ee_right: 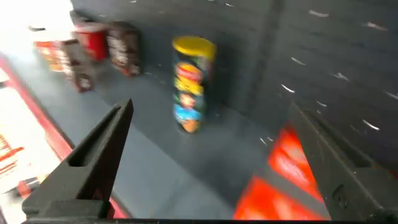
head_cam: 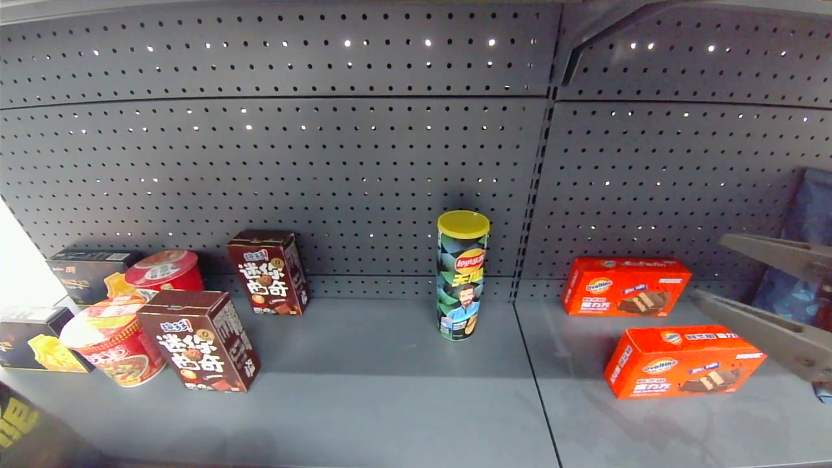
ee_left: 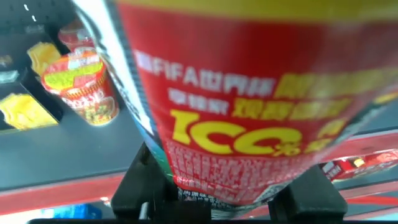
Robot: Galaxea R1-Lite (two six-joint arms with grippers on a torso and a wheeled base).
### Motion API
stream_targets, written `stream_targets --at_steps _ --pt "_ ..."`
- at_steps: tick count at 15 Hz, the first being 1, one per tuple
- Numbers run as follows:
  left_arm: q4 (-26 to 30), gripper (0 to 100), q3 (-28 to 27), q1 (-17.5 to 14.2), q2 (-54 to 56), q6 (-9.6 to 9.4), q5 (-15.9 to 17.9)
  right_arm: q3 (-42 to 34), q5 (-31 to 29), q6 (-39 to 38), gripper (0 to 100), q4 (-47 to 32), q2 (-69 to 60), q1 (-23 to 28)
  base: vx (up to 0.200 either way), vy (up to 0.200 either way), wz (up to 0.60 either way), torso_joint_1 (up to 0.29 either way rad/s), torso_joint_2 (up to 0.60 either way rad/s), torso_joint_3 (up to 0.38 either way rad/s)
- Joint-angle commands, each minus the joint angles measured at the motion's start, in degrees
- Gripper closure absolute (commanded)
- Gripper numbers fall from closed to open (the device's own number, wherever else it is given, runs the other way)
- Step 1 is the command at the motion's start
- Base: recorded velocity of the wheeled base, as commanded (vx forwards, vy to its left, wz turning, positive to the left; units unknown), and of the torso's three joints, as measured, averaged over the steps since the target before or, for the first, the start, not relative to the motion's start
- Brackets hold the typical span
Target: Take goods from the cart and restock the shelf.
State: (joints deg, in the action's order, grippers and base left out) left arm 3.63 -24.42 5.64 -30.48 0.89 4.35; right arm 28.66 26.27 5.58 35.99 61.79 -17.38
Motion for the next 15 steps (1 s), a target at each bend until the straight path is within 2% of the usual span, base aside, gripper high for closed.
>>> stream_targets --at_steps 1,2,5,7,10,15 --pt "0.1 100 0.3 0.0 -0.5 0.34 0.0 3.5 3.6 0.0 0 3.1 12.3 -0.6 0.0 0.0 0.0 0.0 0.0 0.0" --pt "0.1 100 0.6 0.1 -0.5 0.43 0.1 6.8 5.5 0.0 0 2.9 16.4 -0.8 0.0 0.0 0.0 0.0 0.0 0.0" --pt "0.1 100 0.8 0.1 -0.5 0.43 1.1 12.4 5.4 1.3 0 2.9 24.9 -2.1 0.0 0.0 0.0 0.0 0.0 0.0" --pt "0.1 100 1.0 0.1 -0.4 0.34 1.1 13.2 5.4 1.8 0 2.9 26.2 -2.7 0.0 0.0 0.0 0.0 0.0 0.0" --pt "0.0 100 1.3 0.2 -0.1 0.34 1.4 16.5 5.5 4.4 0 2.8 32.4 -7.7 0.0 0.0 0.0 0.0 0.0 0.0" --pt "0.0 100 1.8 0.2 -0.1 0.34 1.9 24.3 5.5 4.5 0 2.7 40.0 -8.7 0.0 0.0 0.0 0.0 0.0 0.0"
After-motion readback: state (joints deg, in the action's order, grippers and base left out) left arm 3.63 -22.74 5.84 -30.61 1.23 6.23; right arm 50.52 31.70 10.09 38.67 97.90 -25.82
